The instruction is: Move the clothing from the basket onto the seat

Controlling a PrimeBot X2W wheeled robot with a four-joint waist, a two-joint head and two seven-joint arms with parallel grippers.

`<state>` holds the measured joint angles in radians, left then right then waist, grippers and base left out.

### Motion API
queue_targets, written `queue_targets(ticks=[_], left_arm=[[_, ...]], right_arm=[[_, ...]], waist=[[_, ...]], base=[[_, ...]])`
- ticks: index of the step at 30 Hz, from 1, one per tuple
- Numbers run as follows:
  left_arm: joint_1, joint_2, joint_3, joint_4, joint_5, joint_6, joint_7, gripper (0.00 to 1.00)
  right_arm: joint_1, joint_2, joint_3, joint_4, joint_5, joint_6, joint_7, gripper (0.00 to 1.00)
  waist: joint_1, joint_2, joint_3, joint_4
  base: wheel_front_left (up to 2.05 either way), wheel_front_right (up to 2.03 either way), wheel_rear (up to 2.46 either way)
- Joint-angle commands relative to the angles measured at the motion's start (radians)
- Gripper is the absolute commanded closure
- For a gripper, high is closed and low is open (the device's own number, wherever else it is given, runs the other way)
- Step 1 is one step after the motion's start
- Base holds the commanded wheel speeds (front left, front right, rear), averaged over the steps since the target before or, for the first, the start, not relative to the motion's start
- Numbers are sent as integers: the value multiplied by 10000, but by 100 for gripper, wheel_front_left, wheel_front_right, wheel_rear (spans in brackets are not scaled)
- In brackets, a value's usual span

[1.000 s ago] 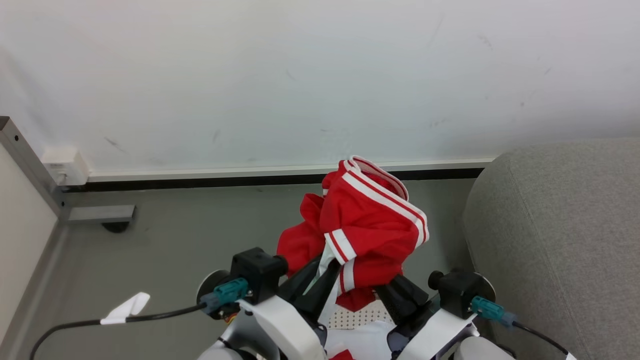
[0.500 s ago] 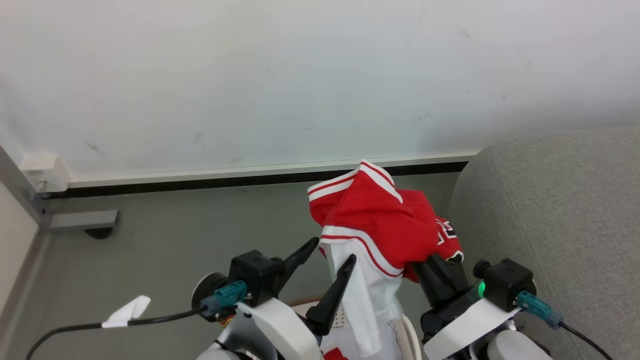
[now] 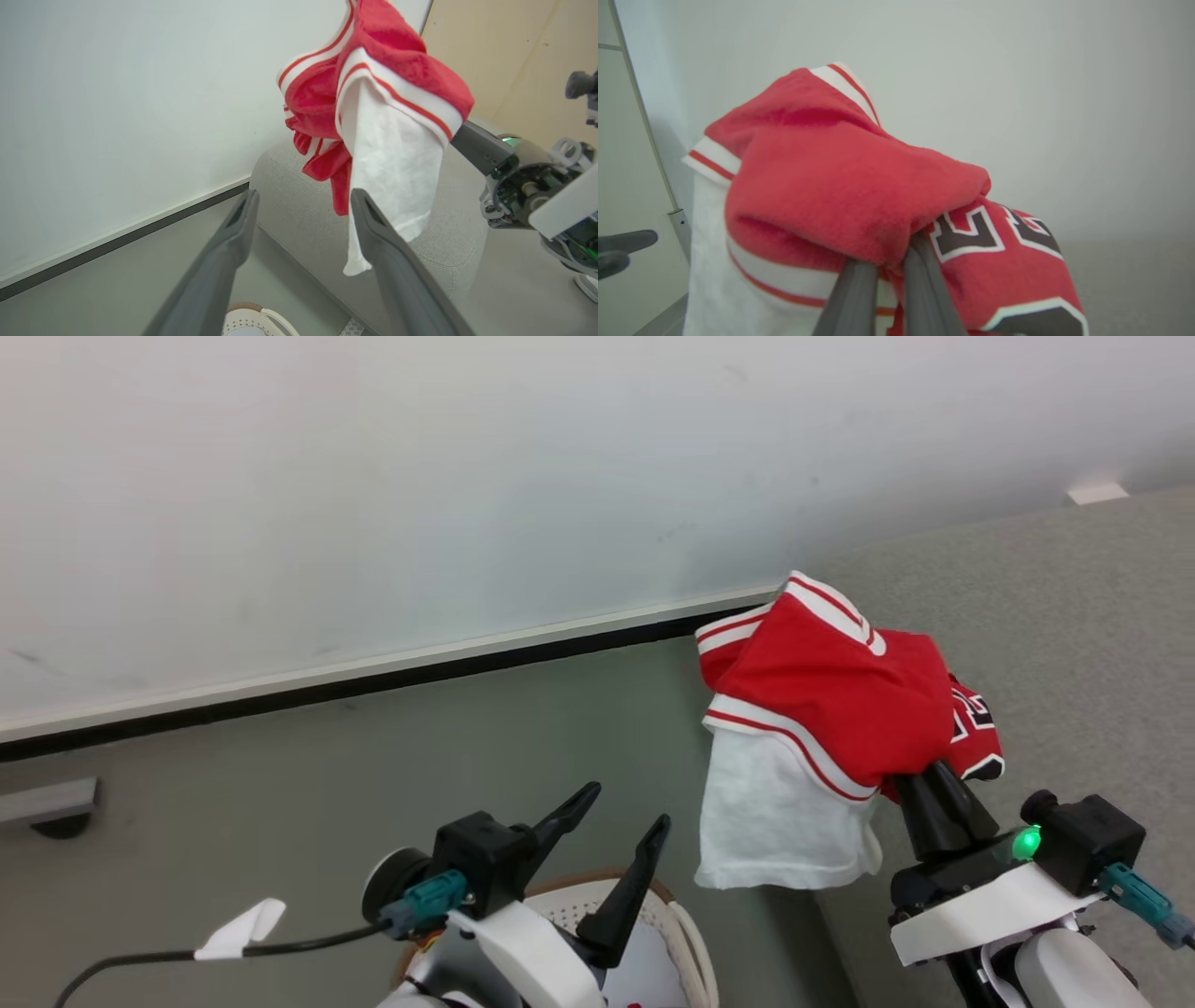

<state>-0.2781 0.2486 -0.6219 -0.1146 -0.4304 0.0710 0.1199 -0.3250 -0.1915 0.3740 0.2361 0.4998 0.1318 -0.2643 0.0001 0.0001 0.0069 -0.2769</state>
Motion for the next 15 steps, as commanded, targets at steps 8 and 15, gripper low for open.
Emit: queue_targets(ticks=[8, 15], left_arm=[[-56, -19, -93, -48, 191, -9, -150, 0], [-108, -41, -206, -98, 226, -17, -192, 0]], right_arm=[[489, -309, -802, -369, -211, -21, -2, 100], [717, -444, -1426, -580, -269, -21, -2, 100]], waist=[[-1, -1, 179, -1331], [-1, -1, 400, -1942]], base=[[0, 0, 0], [0, 0, 0]])
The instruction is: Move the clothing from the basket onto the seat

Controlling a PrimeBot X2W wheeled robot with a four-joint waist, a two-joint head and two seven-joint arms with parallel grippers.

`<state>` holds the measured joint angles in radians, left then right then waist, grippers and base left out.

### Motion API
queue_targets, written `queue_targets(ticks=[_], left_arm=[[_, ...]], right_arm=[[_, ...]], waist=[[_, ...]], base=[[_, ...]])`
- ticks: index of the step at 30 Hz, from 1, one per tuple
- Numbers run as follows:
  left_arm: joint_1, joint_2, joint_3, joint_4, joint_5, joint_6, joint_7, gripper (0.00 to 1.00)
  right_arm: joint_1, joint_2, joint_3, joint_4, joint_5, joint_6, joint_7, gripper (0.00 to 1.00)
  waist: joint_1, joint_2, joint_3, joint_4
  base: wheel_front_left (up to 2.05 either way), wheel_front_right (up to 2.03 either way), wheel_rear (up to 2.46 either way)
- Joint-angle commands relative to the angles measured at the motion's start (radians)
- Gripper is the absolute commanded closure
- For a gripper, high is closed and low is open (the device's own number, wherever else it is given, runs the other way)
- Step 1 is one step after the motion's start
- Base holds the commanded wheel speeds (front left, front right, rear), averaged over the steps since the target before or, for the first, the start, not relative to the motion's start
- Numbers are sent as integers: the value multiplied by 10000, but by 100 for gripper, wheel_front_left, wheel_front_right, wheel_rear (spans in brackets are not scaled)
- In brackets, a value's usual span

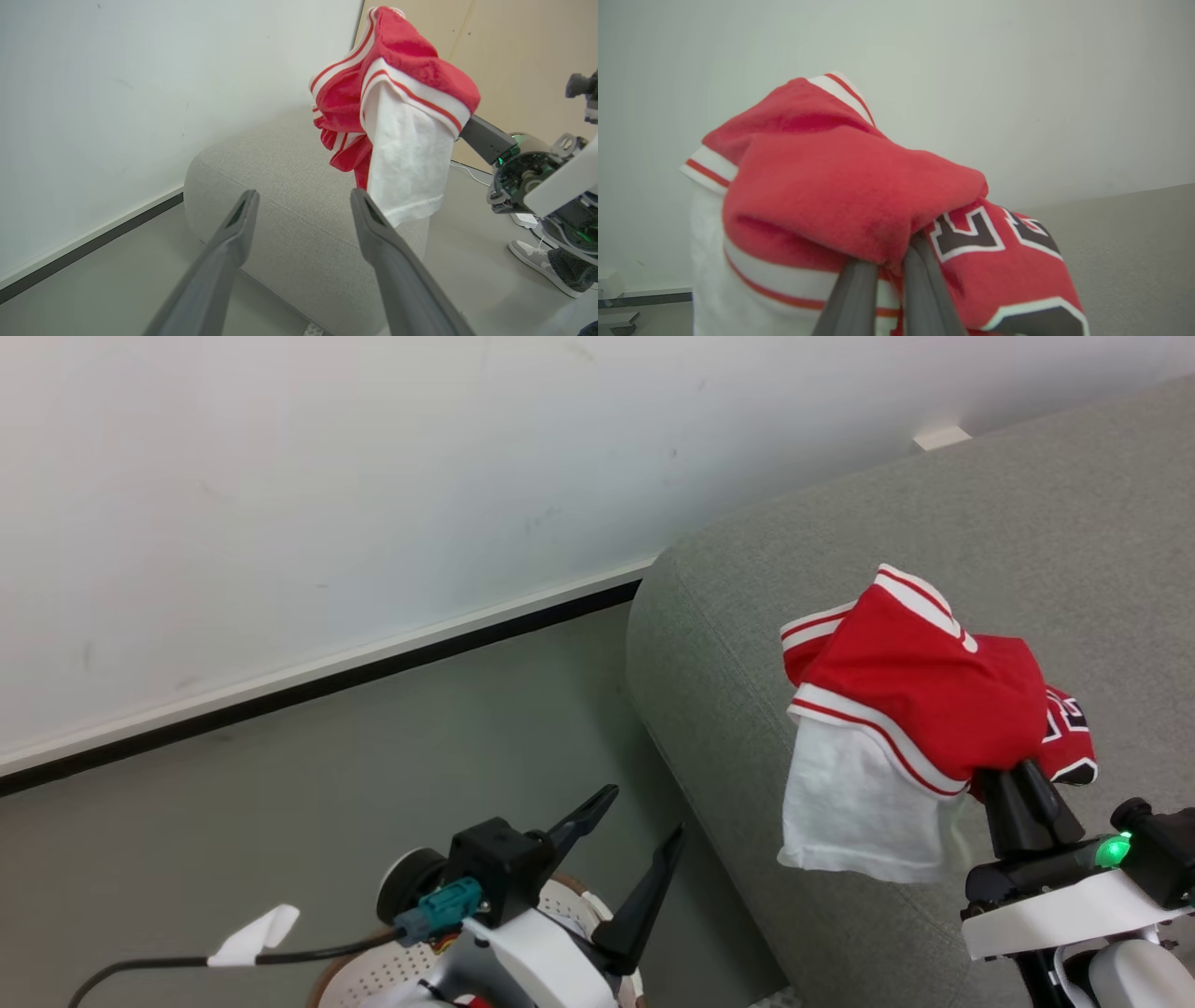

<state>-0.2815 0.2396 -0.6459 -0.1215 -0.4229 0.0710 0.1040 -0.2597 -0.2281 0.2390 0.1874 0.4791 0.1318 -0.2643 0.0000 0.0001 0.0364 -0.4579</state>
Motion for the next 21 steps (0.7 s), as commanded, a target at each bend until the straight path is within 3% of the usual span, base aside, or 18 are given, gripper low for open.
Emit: queue_targets(ticks=[1, 13, 21], left_arm=[[-100, 56, 21, -51, 168, -13, -31, 0], [-785, 261, -164, -473, 414, -221, 294, 0], [-2090, 602, -69, -1021, 794, -662, 678, 0]], right_arm=[[94, -72, -155, -120, -71, -21, -2, 100], [-443, 493, -1508, 99, -163, -21, -3, 100], [-2462, 968, -3187, 1274, -342, -21, -2, 100]], waist=[[0, -1, 165, -188], [0, -1, 1413, -120], [0, -1, 3442, 663]], base=[[0, 0, 0], [0, 0, 0], [0, 0, 0]])
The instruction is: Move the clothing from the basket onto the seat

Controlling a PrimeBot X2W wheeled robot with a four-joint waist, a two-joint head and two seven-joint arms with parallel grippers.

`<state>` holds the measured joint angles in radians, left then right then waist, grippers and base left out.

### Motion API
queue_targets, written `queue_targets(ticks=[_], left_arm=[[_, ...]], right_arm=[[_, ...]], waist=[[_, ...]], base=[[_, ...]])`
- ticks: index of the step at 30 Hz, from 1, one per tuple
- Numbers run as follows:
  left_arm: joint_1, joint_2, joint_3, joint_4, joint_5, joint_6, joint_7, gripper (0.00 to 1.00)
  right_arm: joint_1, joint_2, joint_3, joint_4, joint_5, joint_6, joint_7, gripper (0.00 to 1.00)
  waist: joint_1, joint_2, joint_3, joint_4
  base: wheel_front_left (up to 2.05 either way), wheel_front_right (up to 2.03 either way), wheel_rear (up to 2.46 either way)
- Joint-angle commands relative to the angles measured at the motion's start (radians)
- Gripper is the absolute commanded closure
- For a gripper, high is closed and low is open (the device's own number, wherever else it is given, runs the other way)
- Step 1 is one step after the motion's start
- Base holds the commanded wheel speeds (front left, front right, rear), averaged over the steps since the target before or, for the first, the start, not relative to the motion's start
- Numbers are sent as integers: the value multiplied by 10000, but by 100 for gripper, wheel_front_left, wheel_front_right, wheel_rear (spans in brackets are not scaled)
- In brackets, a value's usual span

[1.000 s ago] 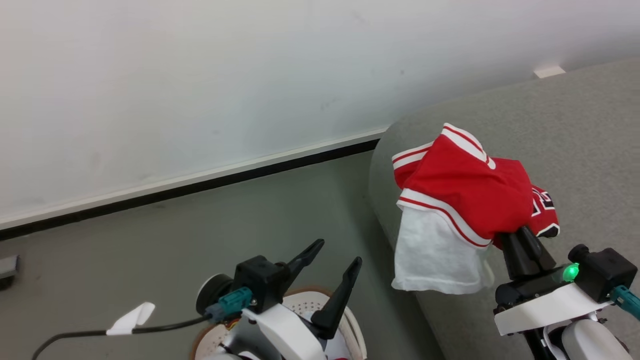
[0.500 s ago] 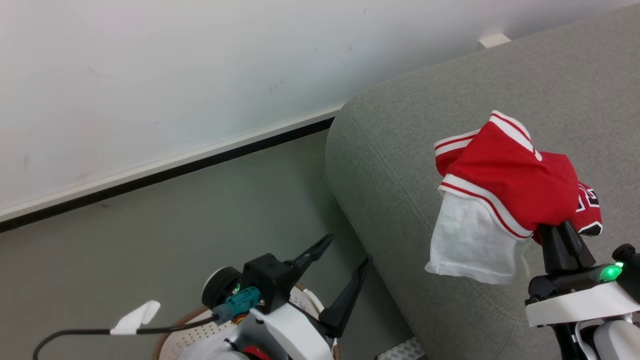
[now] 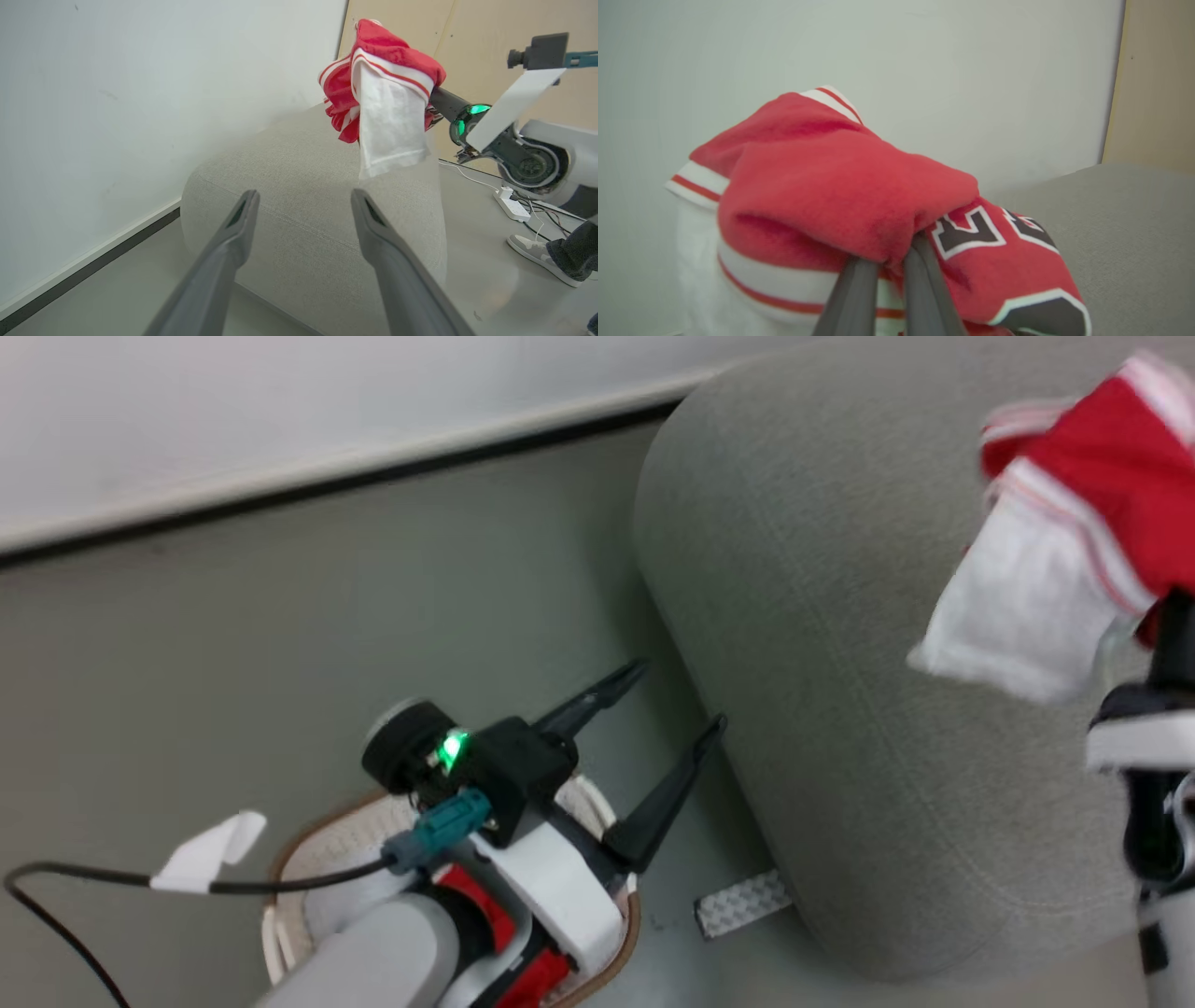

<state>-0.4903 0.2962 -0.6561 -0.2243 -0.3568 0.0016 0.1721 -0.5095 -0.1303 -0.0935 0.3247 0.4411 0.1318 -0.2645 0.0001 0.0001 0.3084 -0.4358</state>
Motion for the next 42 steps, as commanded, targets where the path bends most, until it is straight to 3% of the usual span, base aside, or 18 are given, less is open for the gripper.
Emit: queue_targets(ticks=[1, 14, 19, 25, 26, 28, 29, 30, 34, 42], left_arm=[[-200, 96, 54, -51, 208, -36, 16, 0], [-1989, 393, 431, -478, 682, -489, -273, 0], [-2101, 323, 352, -367, 703, -514, -449, 0], [-1816, 410, 299, -189, 675, -436, -578, 0], [-1795, 423, 314, -161, 658, -409, -605, 0], [-1748, 457, 343, -64, 621, -390, -692, 0], [-1719, 464, 346, 3, 608, -376, -713, 0], [-1684, 466, 352, 66, 597, -360, -778, 0], [-1600, 462, 444, 271, 543, -257, -1015, 0], [-893, 312, 743, 1027, 99, 74, -1860, 0]], right_arm=[[-312, 10, -134, 105, 70, -21, 0, 100], [-5432, -600, -3755, 3962, -747, -22, 2, 100], [-6634, -931, -5611, 5099, -2092, -22, -1, 100], [-7083, -361, -7617, 5182, -4170, -22, 0, 100], [-7043, -224, -7852, 5130, -4532, -22, -1, 88], [-6896, 4, -8248, 4997, -5100, -22, -1, 54], [-6840, 145, -8394, 4923, -5230, -22, -1, 10], [-6757, 267, -8508, 4962, -5354, -22, 2, 0], [-6467, 496, -8257, 4636, -5809, -22, 3, 0], [-4300, 756, -5626, 3035, -5697, -22, 3, 0]], waist=[[-1, -1, 1004, 563], [-1, -1, 3659, 1726], [-1, -1, 4024, 2103], [-1, -1, 4133, 2276], [-1, -1, 4120, 2280], [-1, -1, 4050, 2285], [-1, -1, 4001, 2289], [-1, -1, 3934, 2293], [-1, -1, 3644, 2276], [-1, -1, 2294, 2392]], base=[[0, 0, 0], [0, 0, 0], [0, 0, 0], [0, 0, 0], [0, 0, 0], [0, 0, 0], [0, 0, 0], [0, 0, 0], [0, 0, 0], [0, 0, 0]])
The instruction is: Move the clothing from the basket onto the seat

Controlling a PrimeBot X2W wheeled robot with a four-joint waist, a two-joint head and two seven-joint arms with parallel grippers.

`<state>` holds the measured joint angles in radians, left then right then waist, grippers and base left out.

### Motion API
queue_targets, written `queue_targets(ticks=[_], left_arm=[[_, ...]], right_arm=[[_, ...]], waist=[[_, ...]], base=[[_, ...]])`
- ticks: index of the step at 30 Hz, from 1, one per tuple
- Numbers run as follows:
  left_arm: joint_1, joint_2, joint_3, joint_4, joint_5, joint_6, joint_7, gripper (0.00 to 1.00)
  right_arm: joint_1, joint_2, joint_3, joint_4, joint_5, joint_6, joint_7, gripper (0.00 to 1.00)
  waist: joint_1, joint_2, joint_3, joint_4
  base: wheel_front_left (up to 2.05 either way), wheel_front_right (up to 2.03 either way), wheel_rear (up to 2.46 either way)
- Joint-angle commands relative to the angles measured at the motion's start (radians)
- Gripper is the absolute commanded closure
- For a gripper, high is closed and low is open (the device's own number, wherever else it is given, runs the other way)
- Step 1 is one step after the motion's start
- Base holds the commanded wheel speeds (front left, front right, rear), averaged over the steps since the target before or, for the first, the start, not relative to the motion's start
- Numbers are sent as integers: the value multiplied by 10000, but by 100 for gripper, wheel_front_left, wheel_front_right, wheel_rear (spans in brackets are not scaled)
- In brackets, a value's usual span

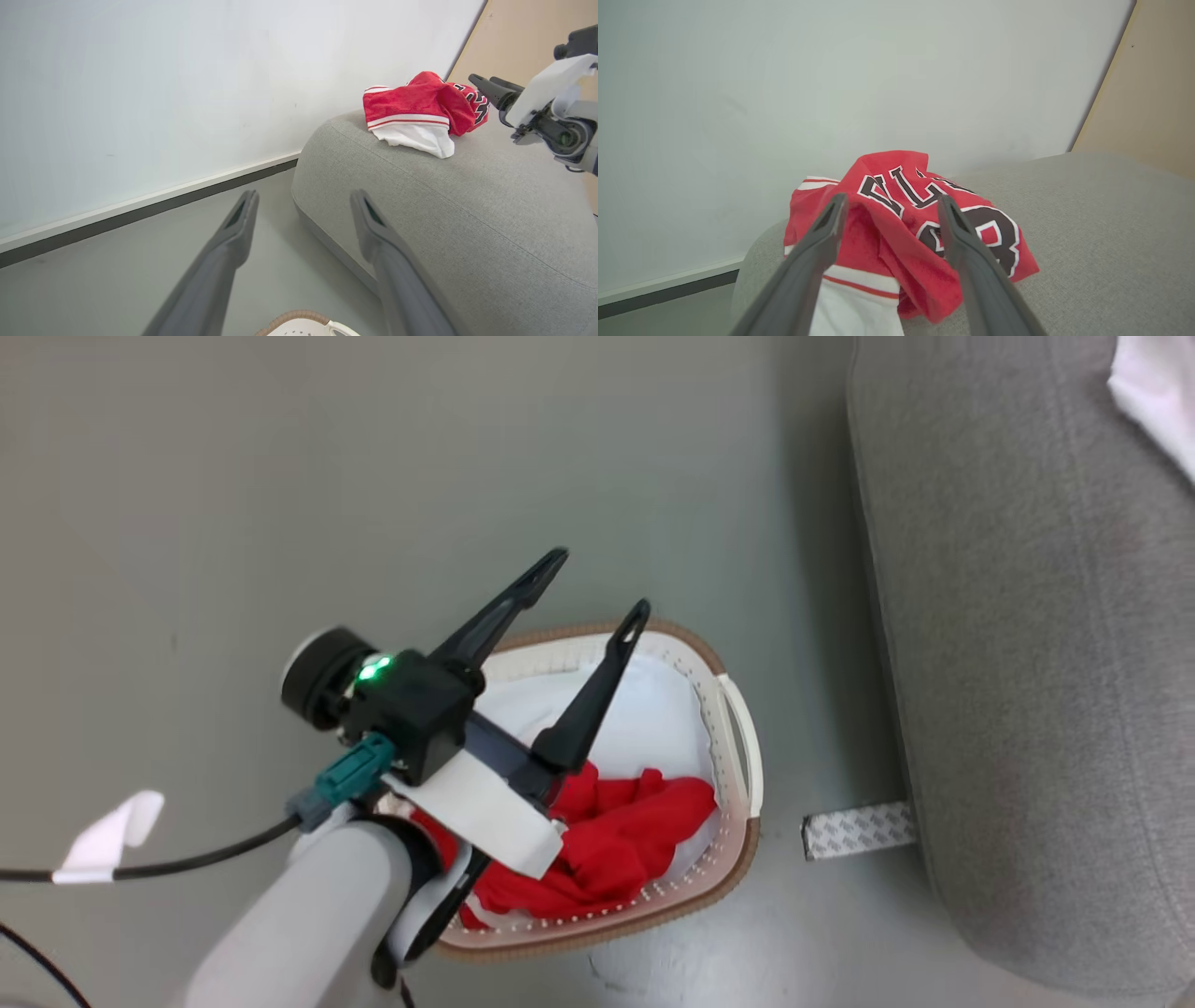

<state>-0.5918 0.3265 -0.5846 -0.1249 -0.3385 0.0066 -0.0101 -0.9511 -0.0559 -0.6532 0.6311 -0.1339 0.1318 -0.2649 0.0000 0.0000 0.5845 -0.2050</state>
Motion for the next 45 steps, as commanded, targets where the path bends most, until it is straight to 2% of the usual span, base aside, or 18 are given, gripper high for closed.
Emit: queue_targets(ticks=[1, 9, 12, 19, 26, 37, 45], left_arm=[[273, -6, 102, 167, -179, 83, -169, 0], [1680, -15, 739, 1172, -712, 774, -1216, 0], [2211, 80, 1025, 1560, -815, 1106, -1616, 0], [3352, 87, 1579, 2390, -1046, 1587, -2297, 0], [4507, -110, 2080, 2846, -1039, 1938, -2537, 0], [5771, -606, 3038, 2609, -472, 1985, -2543, 0], [6104, -921, 3798, 2575, -81, 1684, -2546, 0]], right_arm=[[473, 24, 311, -231, 230, -22, 9, 0], [3188, 37, 2743, -1892, 2206, -22, 9, 0], [4158, 47, 3528, -2457, 2413, -22, 7, 0], [6076, 35, 4614, -3408, 2492, -22, 9, 0], [7671, 33, 5330, -3692, 3121, -22, 7, 0], [8964, 38, 6102, -3460, 3873, -22, 9, 0], [8930, 37, 6430, -3391, 3955, -22, 9, 0]], waist=[[0, 0, -719, 130], [0, 0, -2673, 702], [0, 0, -3268, 985], [0, 0, -4543, 1694], [0, 0, -5583, 2040], [0, 0, -6195, 2005], [0, 0, -6237, 1829]], base=[[0, 0, 0], [0, 0, 0], [0, 0, 0], [0, 0, 0], [0, 0, 0], [0, 0, 0], [0, 0, 0]])
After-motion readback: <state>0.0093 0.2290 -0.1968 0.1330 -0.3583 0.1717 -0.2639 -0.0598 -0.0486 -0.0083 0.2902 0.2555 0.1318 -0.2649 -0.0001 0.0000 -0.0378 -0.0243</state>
